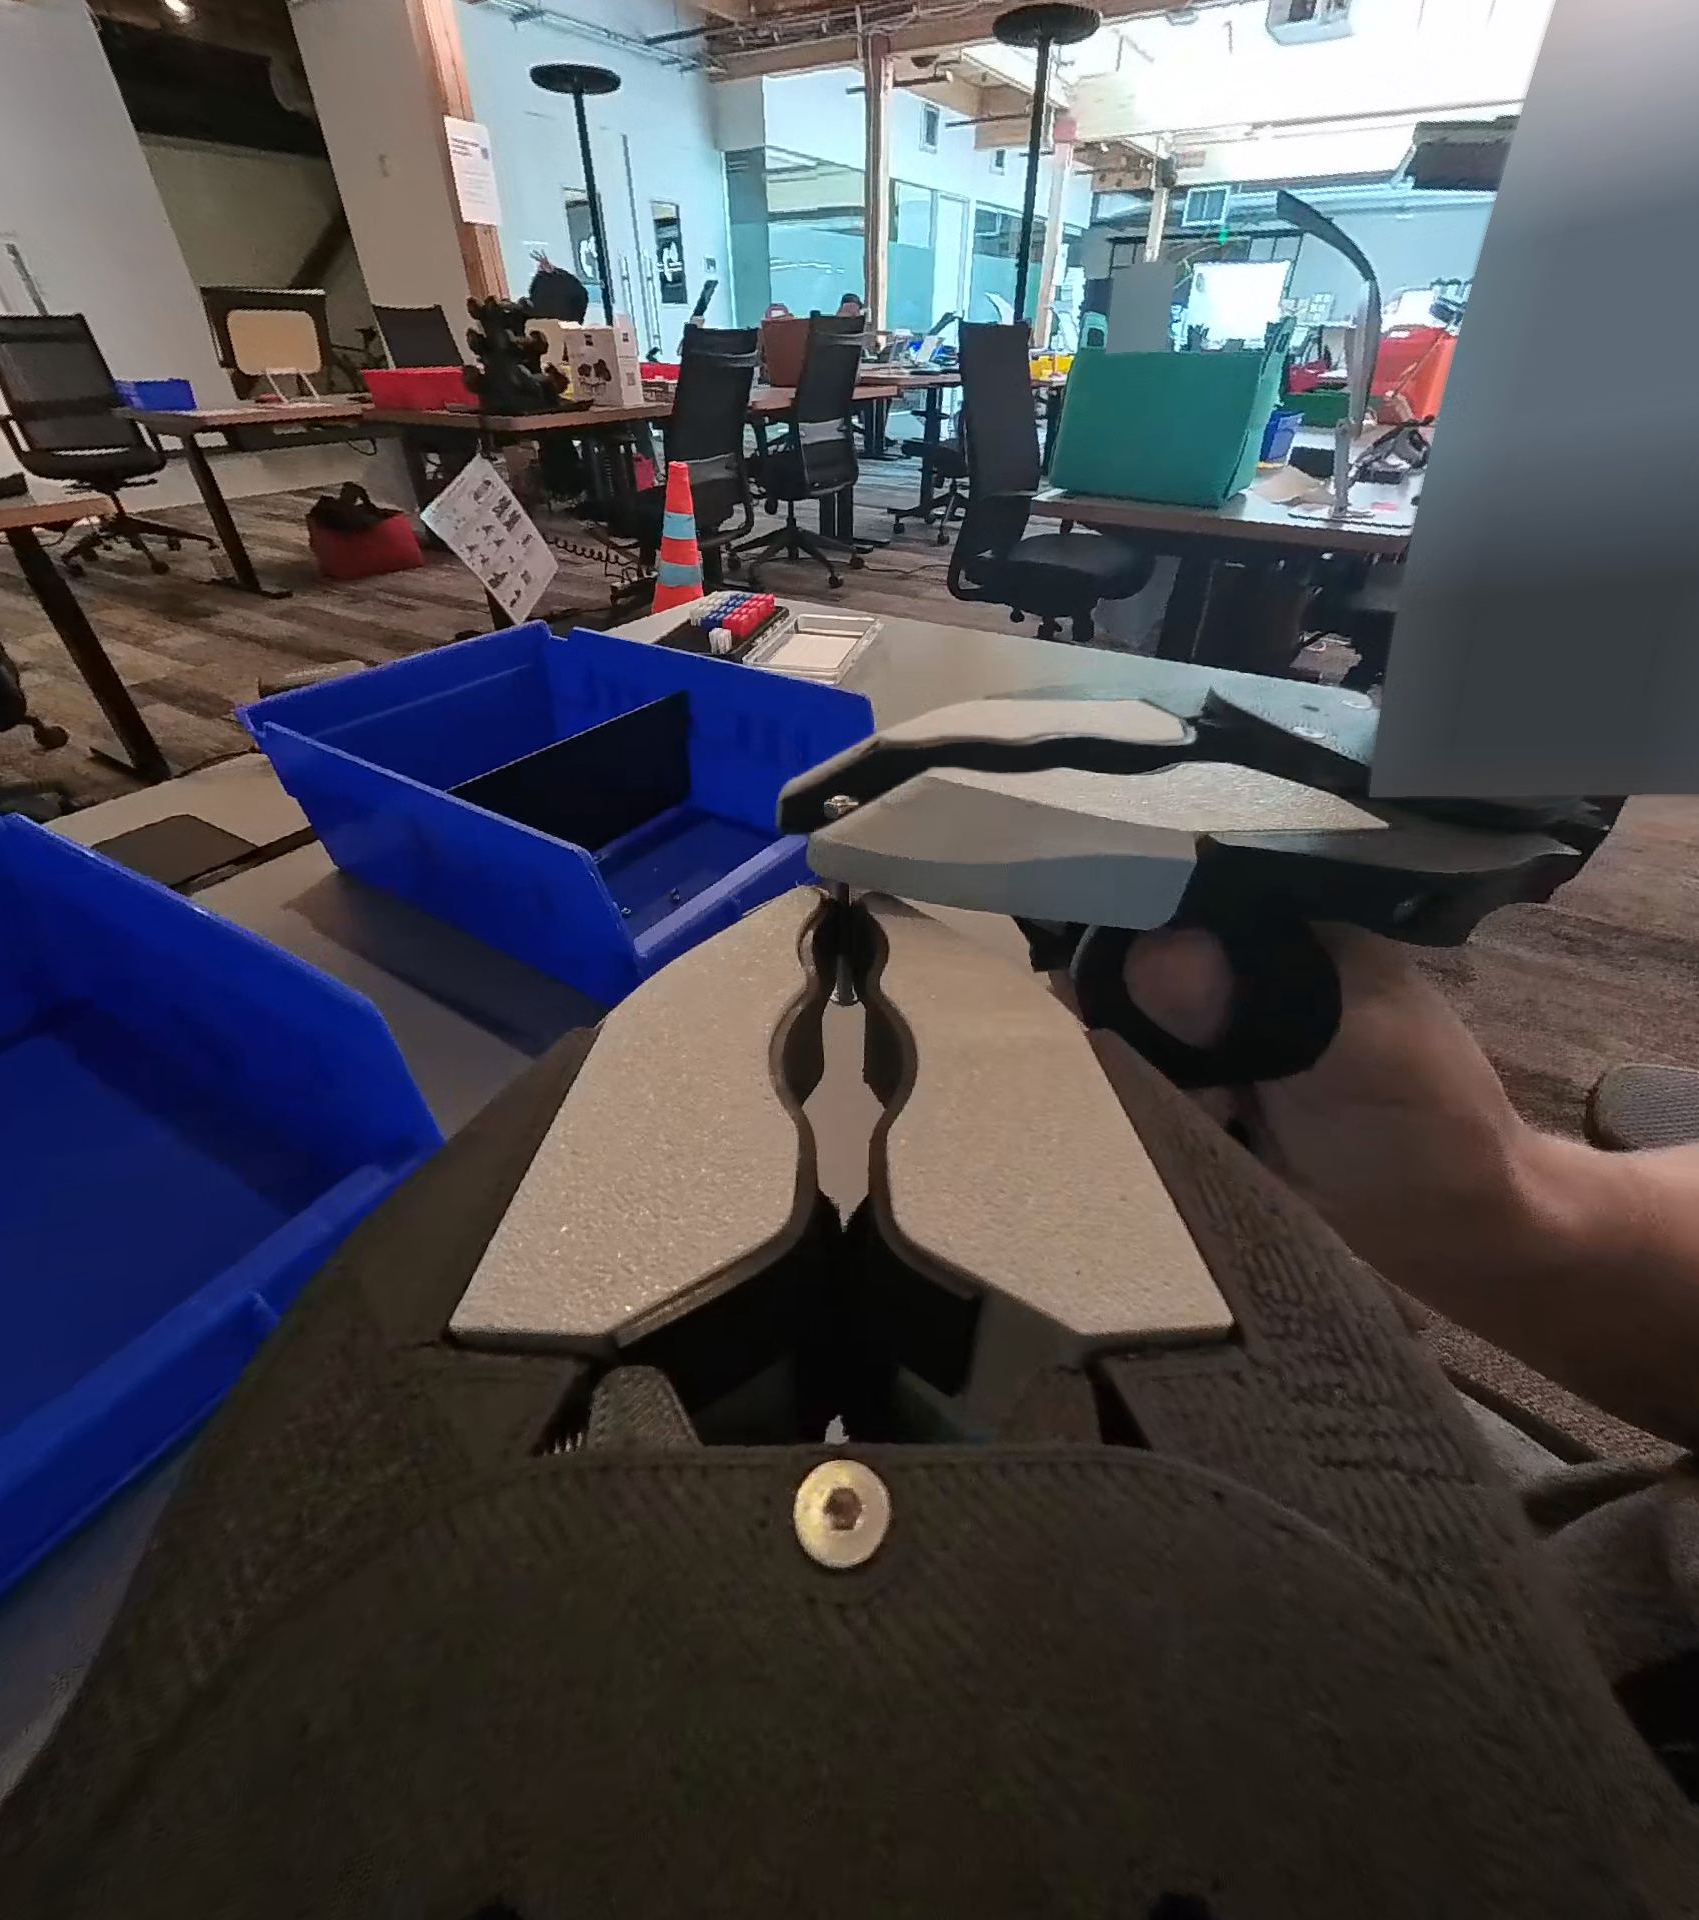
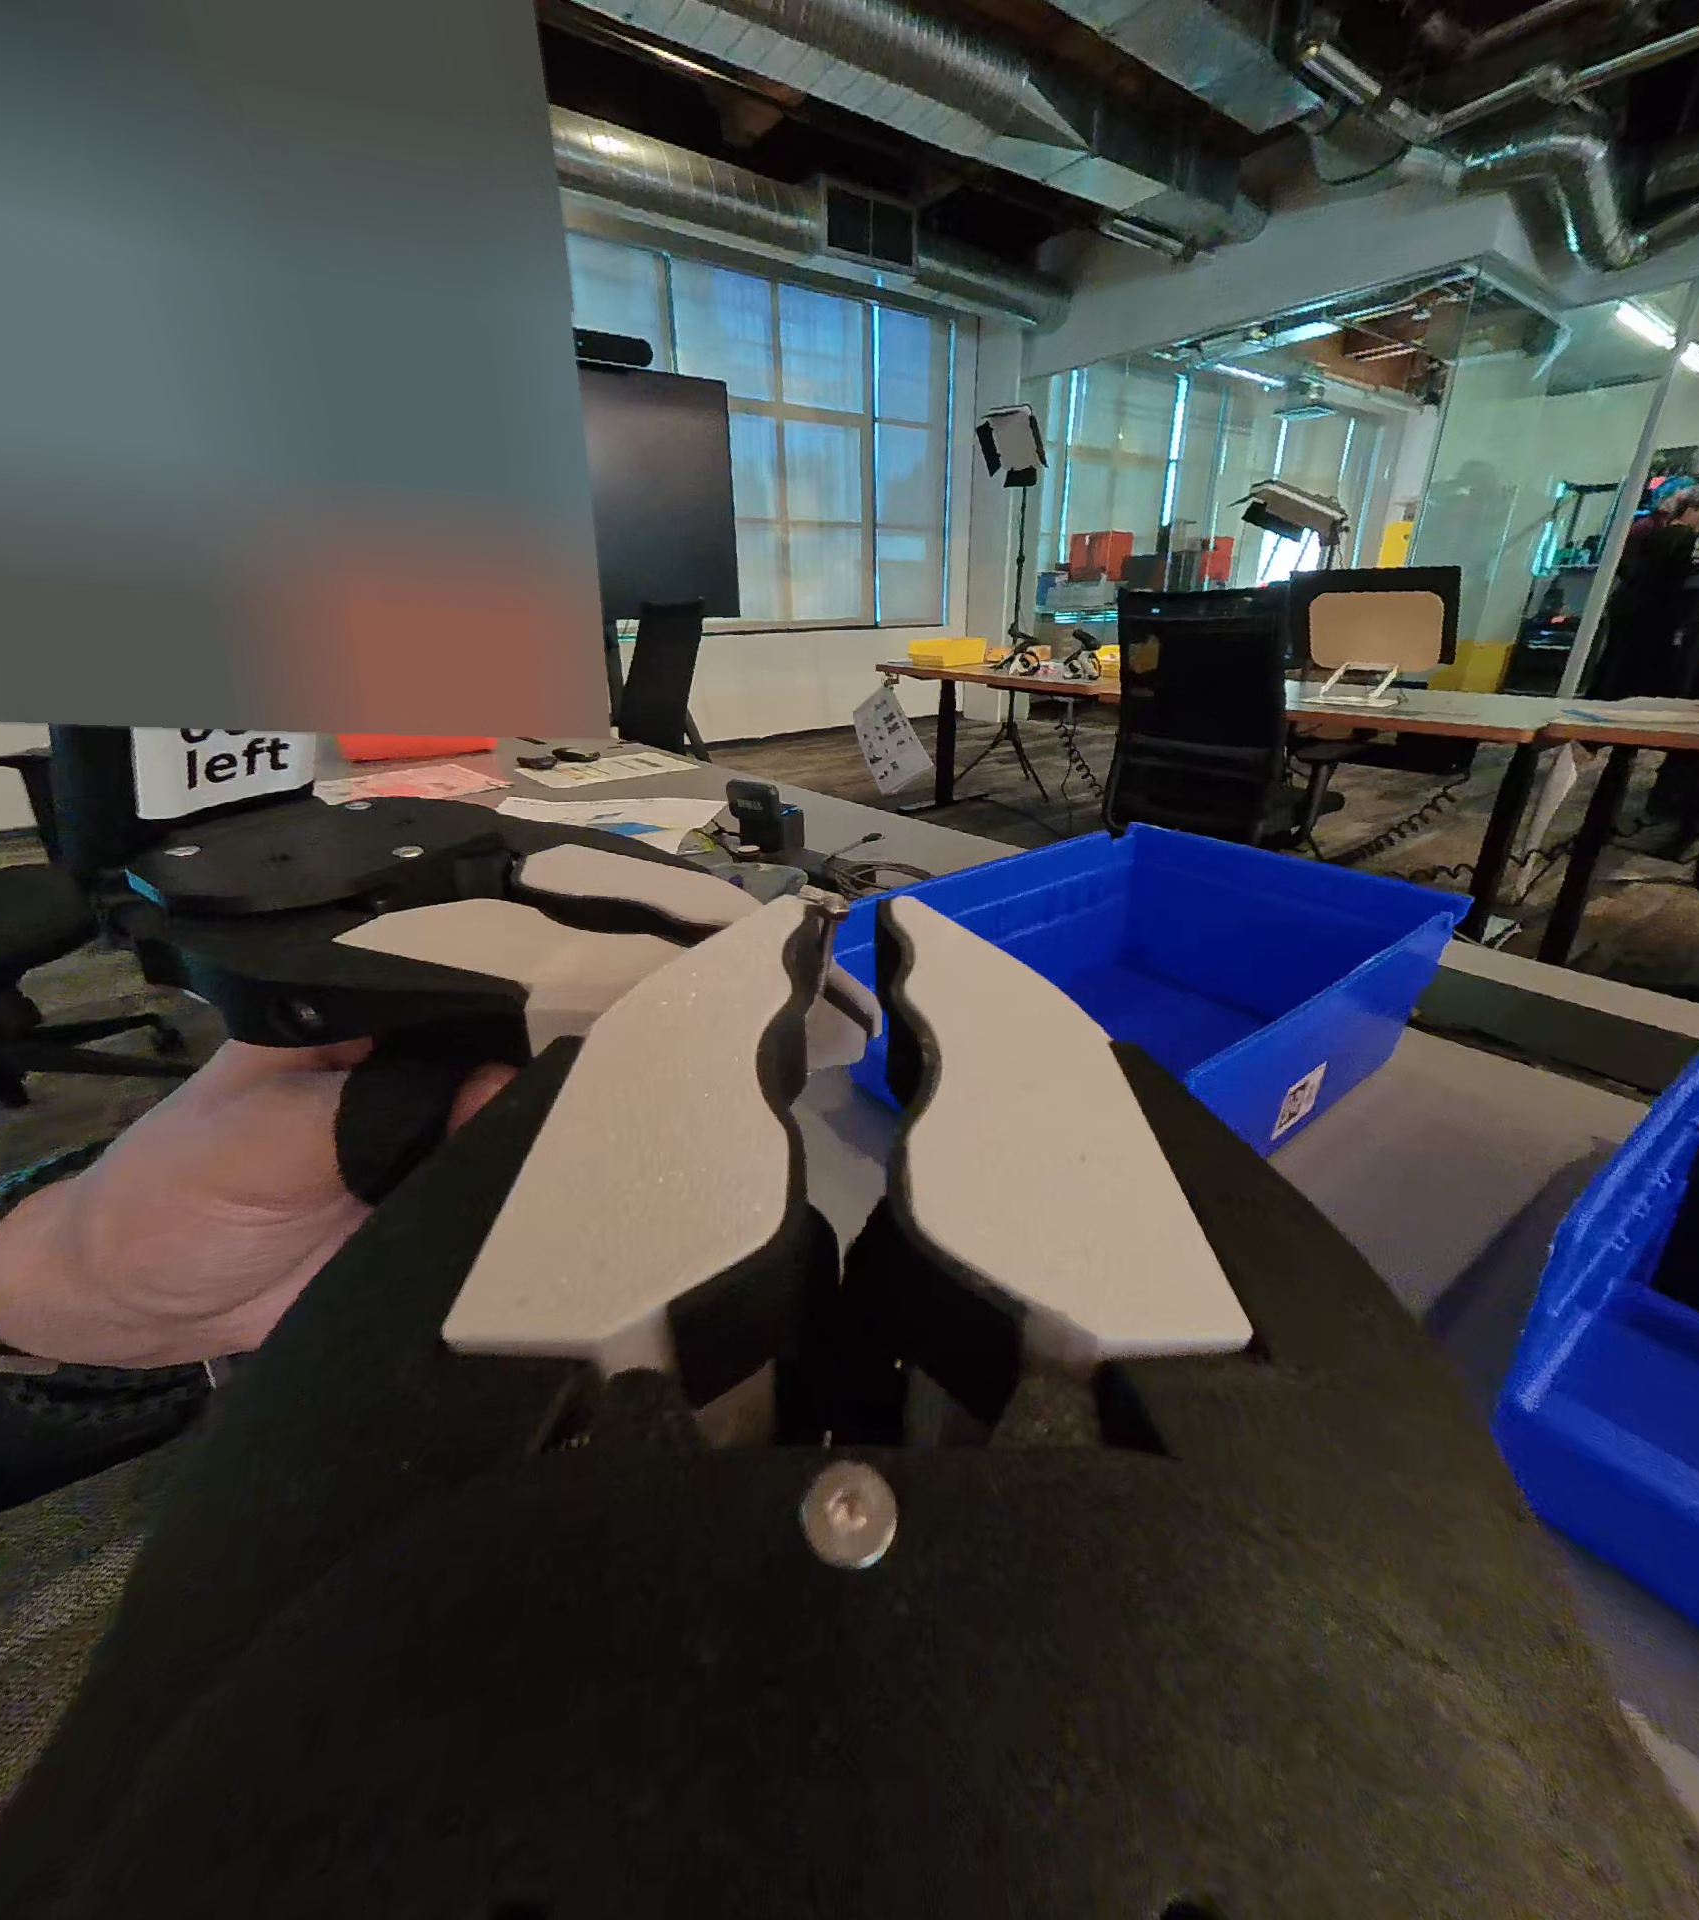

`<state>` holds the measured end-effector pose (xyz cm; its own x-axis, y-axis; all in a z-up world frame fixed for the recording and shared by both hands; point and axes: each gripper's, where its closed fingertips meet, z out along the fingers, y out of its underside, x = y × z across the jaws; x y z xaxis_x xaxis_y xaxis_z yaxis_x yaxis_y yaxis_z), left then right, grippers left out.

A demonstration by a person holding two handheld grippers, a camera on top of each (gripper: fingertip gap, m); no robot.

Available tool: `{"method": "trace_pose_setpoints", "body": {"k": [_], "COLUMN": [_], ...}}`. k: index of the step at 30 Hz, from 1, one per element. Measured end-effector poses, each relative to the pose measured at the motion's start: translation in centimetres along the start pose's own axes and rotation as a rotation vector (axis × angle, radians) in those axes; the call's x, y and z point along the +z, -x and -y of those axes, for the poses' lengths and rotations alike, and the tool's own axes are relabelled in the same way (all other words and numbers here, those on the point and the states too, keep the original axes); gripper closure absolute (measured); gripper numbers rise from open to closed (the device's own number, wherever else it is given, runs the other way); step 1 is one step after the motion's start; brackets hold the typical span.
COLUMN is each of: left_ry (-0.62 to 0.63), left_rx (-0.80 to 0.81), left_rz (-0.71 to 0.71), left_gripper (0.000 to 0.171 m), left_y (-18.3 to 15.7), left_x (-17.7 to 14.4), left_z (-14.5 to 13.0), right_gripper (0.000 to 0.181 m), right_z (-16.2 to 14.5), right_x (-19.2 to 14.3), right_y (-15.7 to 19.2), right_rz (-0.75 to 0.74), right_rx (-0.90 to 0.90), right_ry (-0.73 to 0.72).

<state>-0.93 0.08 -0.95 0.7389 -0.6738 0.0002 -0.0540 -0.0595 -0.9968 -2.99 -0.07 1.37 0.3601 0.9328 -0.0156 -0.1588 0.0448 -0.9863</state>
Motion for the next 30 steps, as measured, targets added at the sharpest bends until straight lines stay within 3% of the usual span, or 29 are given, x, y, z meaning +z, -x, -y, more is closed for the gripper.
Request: {"method": "trace_pose_setpoints", "body": {"k": [4, 6, 9, 12, 14, 15, 17, 20, 24, 26, 30], "left_ry": [-0.010, -0.038, -0.062, -0.046, -0.016, -0.012, -0.032, -0.041, -0.050, -0.049, -0.052], "left_rx": [0.003, -0.009, -0.119, -0.169, -0.143, -0.142, -0.172, -0.159, -0.148, -0.142, -0.110], "left_rz": [-0.009, -0.069, -0.281, -0.442, -0.445, -0.439, -0.440, -0.389, -0.343, -0.297, -0.142], "left_gripper": [0.169, 0.169, 0.169, 0.169, 0.170, 0.170, 0.170, 0.170, 0.170, 0.170, 0.170], "left_y": [-0.2, -0.8, -2.6, -4.7, -5.5, -5.6, -5.3, -4.3, -3.3, -2.6, -0.4], "left_x": [0.0, -0.3, -0.9, -1.0, -0.6, -0.4, -0.6, -1.0, -1.3, -1.3, -1.3], "left_z": [0.1, 0.6, 1.1, 0.9, 0.3, 0.1, 0.5, 0.8, 1.1, 1.1, 1.0], "right_gripper": [0.177, 0.177, 0.177, 0.177, 0.177, 0.177, 0.177, 0.176, 0.148, 0.143, 0.152], "right_z": [0.1, 0.6, 1.4, 1.7, 1.4, 1.2, 1.5, 1.8, 2.7, 3.1, 2.6], "right_x": [-0.1, -0.3, -1.2, -3.8, -5.3, -5.6, -5.3, -4.2, -3.1, -1.9, -0.1], "right_y": [0.3, 0.9, 2.4, 3.5, 3.4, 3.3, 3.4, 3.7, 2.5, 1.3, -1.4], "right_rz": [0.030, 0.141, 0.542, 1.165, 1.517, 1.644, 1.739, 1.616, 1.322, 1.059, 0.389], "right_rx": [-0.003, 0.013, 0.148, 0.406, 0.554, 0.615, 0.667, 0.638, 0.584, 0.519, 0.284], "right_ry": [-0.024, -0.062, -0.077, -0.031, 0.020, 0.059, 0.055, 0.014, -0.106, -0.152, -0.164]}}
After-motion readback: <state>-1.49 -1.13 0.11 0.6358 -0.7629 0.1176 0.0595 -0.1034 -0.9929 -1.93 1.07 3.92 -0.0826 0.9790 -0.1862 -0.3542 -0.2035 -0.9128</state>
